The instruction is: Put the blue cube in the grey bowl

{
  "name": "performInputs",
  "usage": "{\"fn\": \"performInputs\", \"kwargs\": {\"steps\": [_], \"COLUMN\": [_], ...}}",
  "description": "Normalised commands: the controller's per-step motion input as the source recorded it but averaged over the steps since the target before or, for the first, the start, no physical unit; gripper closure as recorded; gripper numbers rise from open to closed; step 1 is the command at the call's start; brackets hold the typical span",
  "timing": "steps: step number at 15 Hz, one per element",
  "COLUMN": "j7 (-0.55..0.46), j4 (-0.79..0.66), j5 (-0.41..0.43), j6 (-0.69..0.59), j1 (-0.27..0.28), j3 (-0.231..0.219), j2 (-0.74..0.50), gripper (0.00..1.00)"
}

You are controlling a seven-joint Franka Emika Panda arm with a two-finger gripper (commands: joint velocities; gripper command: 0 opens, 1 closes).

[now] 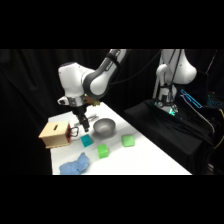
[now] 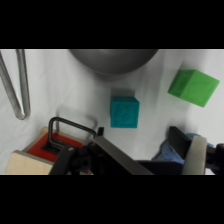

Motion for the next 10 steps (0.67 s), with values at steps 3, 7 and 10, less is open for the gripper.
{"fn": "performInputs", "kwargs": {"steps": [3,7,10], "j7": [-0.06,-0.01,0.01], "j4": [0.22,0.22,0.24], "j5": [-0.06,-0.071,-0.079], "j6": [0.11,0.13,0.12], "j1": [-0.042,-0.032,-0.028], "j3": [0.02,0.007,0.006], "j2": [0.22,0.23,0.23], "gripper": [0.0,0.0,0.0]}}
